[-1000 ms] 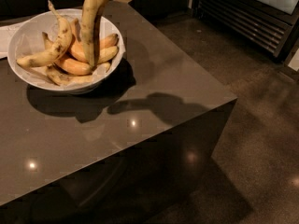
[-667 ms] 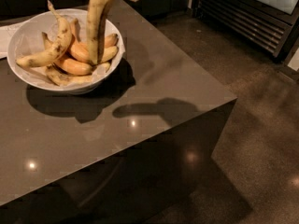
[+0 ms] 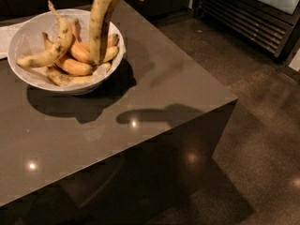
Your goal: Pick banana from white bowl
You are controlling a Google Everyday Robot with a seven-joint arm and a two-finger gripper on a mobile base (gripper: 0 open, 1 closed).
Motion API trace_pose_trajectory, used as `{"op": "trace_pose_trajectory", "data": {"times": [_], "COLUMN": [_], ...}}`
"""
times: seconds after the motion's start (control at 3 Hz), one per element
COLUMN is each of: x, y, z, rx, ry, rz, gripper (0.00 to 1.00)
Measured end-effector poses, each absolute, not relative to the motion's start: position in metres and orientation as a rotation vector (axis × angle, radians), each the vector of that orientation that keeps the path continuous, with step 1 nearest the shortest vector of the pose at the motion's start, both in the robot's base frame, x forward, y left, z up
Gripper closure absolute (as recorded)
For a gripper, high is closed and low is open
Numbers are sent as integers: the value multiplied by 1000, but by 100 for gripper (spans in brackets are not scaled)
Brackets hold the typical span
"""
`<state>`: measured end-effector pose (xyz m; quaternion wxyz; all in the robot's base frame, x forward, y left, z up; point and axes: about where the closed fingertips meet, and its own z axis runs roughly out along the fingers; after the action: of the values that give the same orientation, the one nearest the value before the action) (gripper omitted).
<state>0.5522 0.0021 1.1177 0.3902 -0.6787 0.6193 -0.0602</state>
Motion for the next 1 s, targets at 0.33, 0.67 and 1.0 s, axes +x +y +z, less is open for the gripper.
{"op": "trace_pose_trajectory", "data": {"times": [0.33,0.67,1.0], "x": [552,546,544], "y": [1,-17,-28], "z": [1124,1125,1118], "rx": [-1709,-1621,-1551], "ry": [1557,1582,1608], "rz": [-202,-221,-214], "gripper": [100,100,100]}}
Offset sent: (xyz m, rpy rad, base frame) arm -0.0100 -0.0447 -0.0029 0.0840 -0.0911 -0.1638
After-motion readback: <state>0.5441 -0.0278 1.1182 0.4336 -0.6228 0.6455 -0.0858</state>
